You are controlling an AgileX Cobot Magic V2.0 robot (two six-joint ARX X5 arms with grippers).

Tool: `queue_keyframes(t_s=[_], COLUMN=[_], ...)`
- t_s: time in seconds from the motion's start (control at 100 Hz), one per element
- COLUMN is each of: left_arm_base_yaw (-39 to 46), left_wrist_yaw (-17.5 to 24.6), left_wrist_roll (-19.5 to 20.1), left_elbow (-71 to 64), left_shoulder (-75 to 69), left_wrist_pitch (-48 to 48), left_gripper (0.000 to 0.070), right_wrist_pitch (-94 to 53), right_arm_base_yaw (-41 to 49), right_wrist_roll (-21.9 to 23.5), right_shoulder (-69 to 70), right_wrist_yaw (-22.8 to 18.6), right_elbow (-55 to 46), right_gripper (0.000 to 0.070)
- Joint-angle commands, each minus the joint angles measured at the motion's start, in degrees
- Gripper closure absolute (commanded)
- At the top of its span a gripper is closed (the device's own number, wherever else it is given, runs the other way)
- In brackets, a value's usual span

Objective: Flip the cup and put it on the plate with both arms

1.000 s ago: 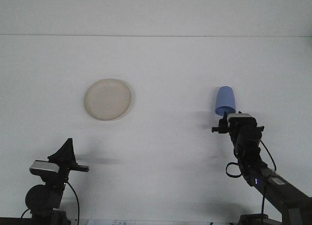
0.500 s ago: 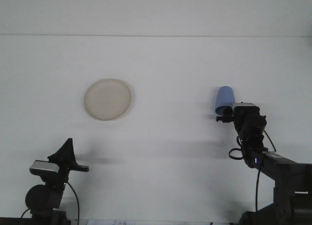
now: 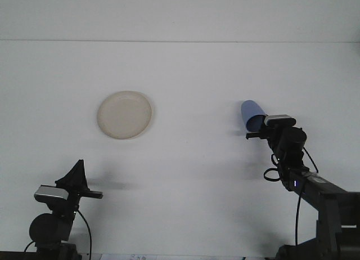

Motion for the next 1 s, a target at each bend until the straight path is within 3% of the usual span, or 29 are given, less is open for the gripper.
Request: queue_keyframes(t_s=[0.0, 0.1, 0.19, 0.38, 0.56, 0.7, 0.87, 0.99], left_arm_base_yaw=[0.04, 0.04, 0.04, 0.04, 0.04, 0.04, 0.04, 0.04], left_wrist_yaw=[0.11, 0.11, 0.11, 0.11, 0.11, 0.11, 0.11, 0.11], left_wrist_roll=[0.24, 0.26, 0.24, 0.26, 0.26, 0.26, 0.24, 0.24], left_elbow=[-1.09, -1.09, -1.09, -1.09, -1.09, -1.09, -1.09, -1.09], left_shoulder=[-0.07, -0.07, -0.07, -0.07, -0.07, -0.07, -0.07, -0.07], left_wrist_pitch=[0.59, 0.59, 0.59, 0.59, 0.57, 0.57, 0.57, 0.57], left_gripper=[0.0688, 0.0688, 0.0688, 0.0688, 0.0688, 0.0688, 0.0688, 0.0688], right_wrist_pitch=[-0.31, -7.17, -22.4, -64.26, -90.25, -102.53, -109.18, -113.28], right_arm_base_yaw=[1.79, 4.98, 8.39, 15.21, 20.24, 24.11, 27.93, 30.34], right_wrist_roll=[-1.42, -1.9, -1.92, -3.34, -5.68, -7.34, -8.87, -8.92], right_shoulder=[-4.46, -12.87, -20.26, -24.59, -19.93, -14.53, -7.69, -2.23], right_wrist_yaw=[-0.48, -1.16, -1.73, -1.73, -1.7, -1.46, -1.2, 2.19], right_elbow=[0.9, 1.49, 5.88, 27.36, 46.58, 54.93, 56.76, 56.76], right_gripper=[0.0697, 0.0697, 0.0697, 0.0697, 0.0697, 0.0697, 0.0697, 0.0697])
